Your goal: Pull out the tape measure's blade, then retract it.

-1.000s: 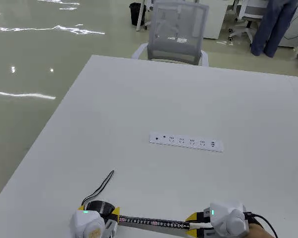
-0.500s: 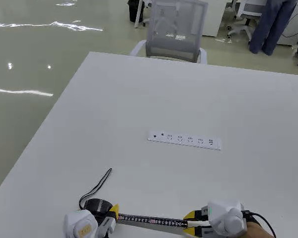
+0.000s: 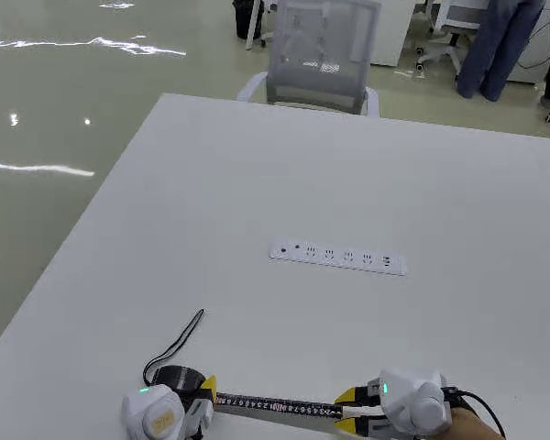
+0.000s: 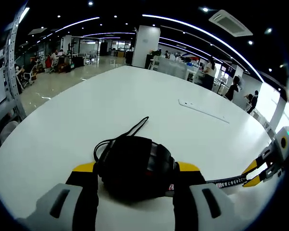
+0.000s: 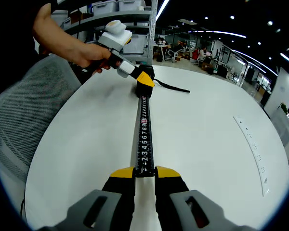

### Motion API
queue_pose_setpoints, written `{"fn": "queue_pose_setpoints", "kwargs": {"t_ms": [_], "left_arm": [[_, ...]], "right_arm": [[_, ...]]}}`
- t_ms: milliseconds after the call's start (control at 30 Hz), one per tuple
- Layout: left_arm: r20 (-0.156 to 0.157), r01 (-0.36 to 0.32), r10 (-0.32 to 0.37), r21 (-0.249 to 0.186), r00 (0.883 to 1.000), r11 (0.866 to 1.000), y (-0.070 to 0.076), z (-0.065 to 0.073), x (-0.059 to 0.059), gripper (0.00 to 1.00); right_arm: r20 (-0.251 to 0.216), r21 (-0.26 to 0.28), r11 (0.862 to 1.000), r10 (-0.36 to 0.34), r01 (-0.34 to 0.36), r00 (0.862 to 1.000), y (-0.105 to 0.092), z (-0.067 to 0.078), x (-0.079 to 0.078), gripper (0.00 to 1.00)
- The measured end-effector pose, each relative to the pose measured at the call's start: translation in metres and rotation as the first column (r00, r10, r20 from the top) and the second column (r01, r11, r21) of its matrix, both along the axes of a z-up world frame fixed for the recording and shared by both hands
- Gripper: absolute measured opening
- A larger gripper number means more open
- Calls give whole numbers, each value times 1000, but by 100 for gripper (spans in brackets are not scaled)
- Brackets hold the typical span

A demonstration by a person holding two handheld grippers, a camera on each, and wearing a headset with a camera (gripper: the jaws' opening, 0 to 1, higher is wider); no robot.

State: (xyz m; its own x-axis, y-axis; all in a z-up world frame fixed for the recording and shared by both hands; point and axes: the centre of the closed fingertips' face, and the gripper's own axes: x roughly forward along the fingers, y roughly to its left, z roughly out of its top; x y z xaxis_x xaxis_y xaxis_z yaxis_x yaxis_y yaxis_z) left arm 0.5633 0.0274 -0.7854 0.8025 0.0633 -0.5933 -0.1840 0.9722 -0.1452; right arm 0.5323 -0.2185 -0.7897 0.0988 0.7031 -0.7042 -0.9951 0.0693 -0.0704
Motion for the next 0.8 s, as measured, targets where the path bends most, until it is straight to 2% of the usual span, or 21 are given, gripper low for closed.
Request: {"fn": "queue_pose_setpoints", "kwargs": {"t_ms": [133, 800], "left_arm": [[-5, 15, -15, 17, 1000, 1000, 0, 1, 0, 59], [-4, 27, -27, 11, 1000, 1000, 0, 0, 1, 59]], "right_arm": [[0, 0, 1000, 6, -6, 1000, 2, 0, 0, 14], [4, 3, 1000, 18, -18, 1000, 9, 3, 2, 14]]}}
